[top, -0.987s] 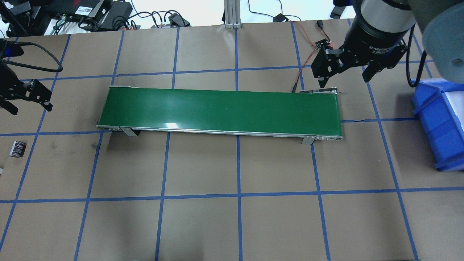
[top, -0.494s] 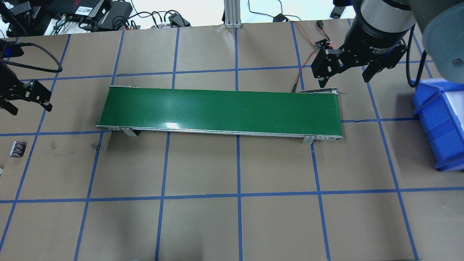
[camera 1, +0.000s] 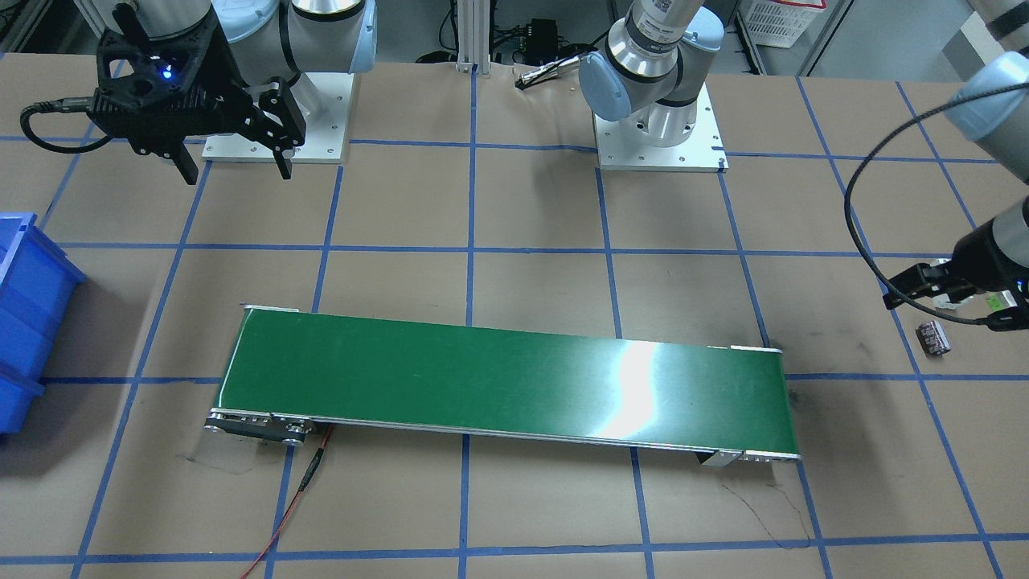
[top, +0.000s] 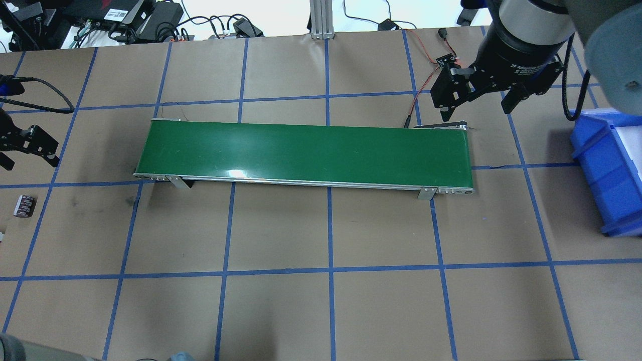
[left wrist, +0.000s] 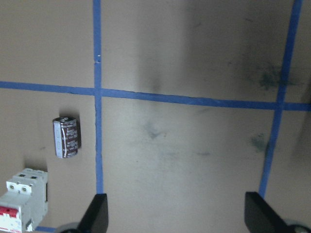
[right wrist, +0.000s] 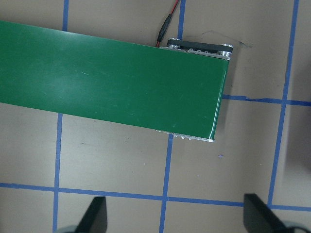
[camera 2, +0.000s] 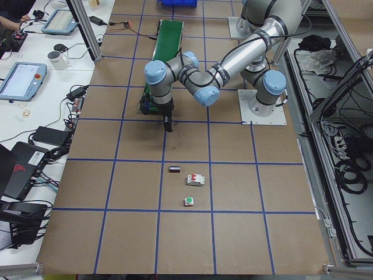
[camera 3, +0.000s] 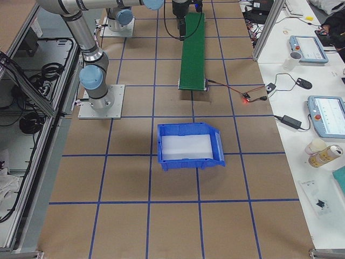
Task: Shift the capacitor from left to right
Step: 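Lower the left gripper onto the brown capacitor and close on it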
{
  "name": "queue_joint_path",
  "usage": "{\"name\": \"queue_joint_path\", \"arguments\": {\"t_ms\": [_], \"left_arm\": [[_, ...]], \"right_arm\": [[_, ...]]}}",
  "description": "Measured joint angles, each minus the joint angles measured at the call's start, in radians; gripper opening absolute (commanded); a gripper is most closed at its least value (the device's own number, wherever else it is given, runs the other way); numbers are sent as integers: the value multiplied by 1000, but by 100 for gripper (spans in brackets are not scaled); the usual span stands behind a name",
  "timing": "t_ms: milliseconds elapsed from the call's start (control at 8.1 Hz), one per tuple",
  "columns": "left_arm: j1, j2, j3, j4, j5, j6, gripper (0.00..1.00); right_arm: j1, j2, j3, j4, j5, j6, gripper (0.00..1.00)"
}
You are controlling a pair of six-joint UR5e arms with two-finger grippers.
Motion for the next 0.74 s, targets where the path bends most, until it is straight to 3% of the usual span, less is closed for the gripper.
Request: {"name": "queue_joint_path", "arguments": {"t_ms": [740], "left_arm": [[143, -164, -1, 255, 31, 152, 100]], "right_arm": [[0, 0, 0, 0, 0, 0, 100]]}}
